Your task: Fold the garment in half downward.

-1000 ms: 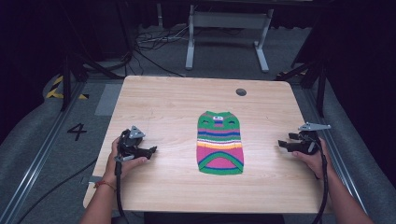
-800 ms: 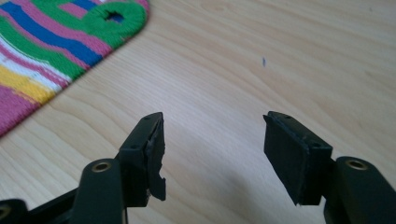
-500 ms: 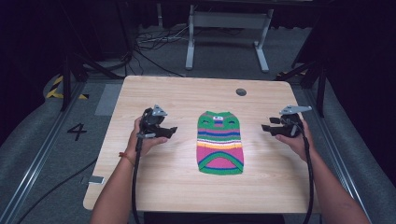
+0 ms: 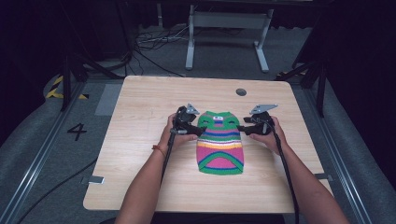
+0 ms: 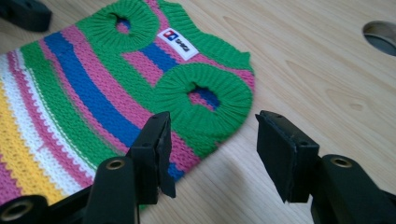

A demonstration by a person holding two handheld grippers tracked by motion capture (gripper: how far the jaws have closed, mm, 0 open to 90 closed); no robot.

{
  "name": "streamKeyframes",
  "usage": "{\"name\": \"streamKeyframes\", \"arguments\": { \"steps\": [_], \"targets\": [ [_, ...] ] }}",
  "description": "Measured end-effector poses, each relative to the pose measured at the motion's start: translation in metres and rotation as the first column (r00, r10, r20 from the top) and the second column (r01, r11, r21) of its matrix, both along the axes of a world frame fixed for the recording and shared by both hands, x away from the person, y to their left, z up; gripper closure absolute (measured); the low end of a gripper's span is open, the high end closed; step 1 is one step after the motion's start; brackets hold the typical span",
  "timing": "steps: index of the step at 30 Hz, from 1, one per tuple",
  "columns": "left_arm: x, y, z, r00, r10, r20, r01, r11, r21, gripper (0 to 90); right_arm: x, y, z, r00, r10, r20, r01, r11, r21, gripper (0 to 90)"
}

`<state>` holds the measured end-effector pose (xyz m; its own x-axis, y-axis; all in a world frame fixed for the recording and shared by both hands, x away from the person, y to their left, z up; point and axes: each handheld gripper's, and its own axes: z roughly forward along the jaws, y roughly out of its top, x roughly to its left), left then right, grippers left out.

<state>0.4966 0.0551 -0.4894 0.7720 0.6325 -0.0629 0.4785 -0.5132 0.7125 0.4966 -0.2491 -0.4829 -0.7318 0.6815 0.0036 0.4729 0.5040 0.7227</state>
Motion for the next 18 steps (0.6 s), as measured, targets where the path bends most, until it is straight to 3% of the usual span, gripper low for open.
{"name": "streamKeyframes", "arguments": {
  "steps": [5, 6, 7, 9, 10, 13, 18],
  "targets": [
    [-0.001, -0.009, -0.008, 0.9997, -0.019, -0.012, 0.019, 0.9996, 0.022, 28.8, -0.001, 0.011, -0.008, 0.9993, 0.026, -0.027, -0.026, 1.0, -0.007, 46.2],
    [-0.001, -0.011, -0.009, 0.9996, -0.027, -0.012, 0.028, 0.9988, 0.041, 28.7, -0.001, 0.012, -0.009, 0.9993, 0.03, -0.023, -0.03, 1.0, -0.004, 47.0],
    [-0.001, -0.012, -0.009, 0.9994, -0.035, -0.005, 0.035, 0.998, 0.052, 28.8, -0.002, 0.013, -0.009, 0.9993, 0.031, -0.019, -0.031, 1.0, 0.0, 47.2],
    [0.0, -0.012, -0.004, 0.9977, -0.047, 0.049, 0.043, 0.9962, 0.076, 31.6, -0.001, 0.015, -0.009, 0.9994, 0.032, -0.01, -0.032, 0.999, 0.005, 48.3],
    [0.0, -0.012, -0.004, 0.9977, -0.047, 0.049, 0.043, 0.9962, 0.076, 33.3, 0.001, 0.015, -0.008, 0.9996, 0.029, -0.004, -0.029, 1.0, 0.0, 48.8],
    [0.013, -0.009, 0.005, 0.999, -0.003, 0.045, 0.002, 0.9992, 0.04, 32.5, 0.006, 0.015, -0.002, 0.9998, 0.017, 0.013, -0.017, 1.0, 0.001, 50.0],
    [0.031, -0.015, 0.006, 0.9989, 0.018, 0.044, -0.021, 0.9979, 0.061, 35.4, 0.024, 0.017, 0.006, 0.9996, -0.008, 0.026, 0.009, 1.0, -0.007, 51.2]
  ]
}}
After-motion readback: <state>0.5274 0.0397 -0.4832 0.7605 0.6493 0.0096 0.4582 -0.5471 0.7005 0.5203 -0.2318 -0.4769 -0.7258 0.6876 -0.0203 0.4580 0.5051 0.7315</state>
